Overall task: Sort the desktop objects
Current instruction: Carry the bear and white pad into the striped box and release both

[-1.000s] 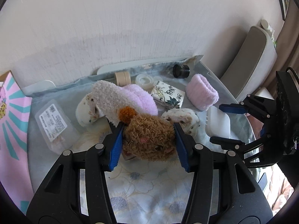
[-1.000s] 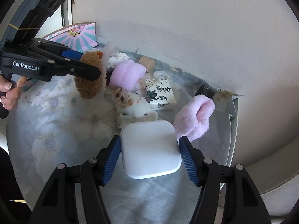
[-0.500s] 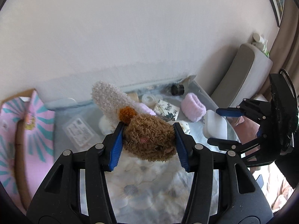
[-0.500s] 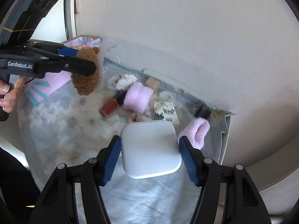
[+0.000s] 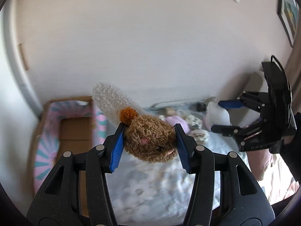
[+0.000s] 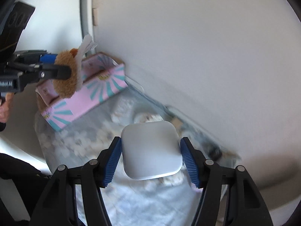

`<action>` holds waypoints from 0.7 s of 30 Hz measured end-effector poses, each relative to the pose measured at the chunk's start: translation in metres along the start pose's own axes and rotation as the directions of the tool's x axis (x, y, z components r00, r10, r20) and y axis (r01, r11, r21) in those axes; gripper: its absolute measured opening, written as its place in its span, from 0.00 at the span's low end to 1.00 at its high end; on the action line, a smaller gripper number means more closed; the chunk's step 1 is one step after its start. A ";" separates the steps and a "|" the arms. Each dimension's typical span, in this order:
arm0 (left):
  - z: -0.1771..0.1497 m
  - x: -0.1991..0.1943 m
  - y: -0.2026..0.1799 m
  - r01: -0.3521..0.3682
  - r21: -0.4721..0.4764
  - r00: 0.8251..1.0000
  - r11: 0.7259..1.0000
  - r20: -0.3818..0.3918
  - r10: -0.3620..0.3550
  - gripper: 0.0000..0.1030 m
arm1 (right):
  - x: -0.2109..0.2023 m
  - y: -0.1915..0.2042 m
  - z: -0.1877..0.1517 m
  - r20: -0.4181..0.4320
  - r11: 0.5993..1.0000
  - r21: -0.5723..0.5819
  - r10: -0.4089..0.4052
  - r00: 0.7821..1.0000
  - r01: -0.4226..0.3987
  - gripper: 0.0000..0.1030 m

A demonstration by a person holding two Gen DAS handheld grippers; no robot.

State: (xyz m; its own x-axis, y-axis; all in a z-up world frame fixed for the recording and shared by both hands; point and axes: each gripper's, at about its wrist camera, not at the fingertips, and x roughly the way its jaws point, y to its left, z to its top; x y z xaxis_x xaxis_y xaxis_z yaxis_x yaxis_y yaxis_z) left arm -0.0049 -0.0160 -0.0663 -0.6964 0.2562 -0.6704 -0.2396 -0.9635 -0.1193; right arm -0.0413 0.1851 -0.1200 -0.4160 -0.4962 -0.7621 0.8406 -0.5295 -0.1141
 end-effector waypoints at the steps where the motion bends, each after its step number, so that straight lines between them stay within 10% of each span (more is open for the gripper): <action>1: -0.001 -0.006 0.009 -0.016 -0.013 1.000 1.000 0.003 0.016 0.46 | 0.003 0.005 0.009 0.003 1.000 -0.013 0.009 1.000 -0.009 0.58; 21: -0.060 -0.025 0.149 -0.178 -0.222 0.981 0.959 -0.113 0.157 0.46 | 0.128 0.156 0.165 -0.109 0.929 -0.208 0.288 0.951 -0.305 0.58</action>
State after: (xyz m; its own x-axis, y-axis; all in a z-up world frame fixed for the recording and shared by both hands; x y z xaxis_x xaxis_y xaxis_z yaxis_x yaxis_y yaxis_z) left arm 0.0173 -0.1702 -0.1107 -0.6444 0.0918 -0.7592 0.0446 -0.9866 -0.1572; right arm -0.0208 -0.0748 -0.1298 -0.1159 -0.5494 -0.8275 0.9802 -0.1977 -0.0060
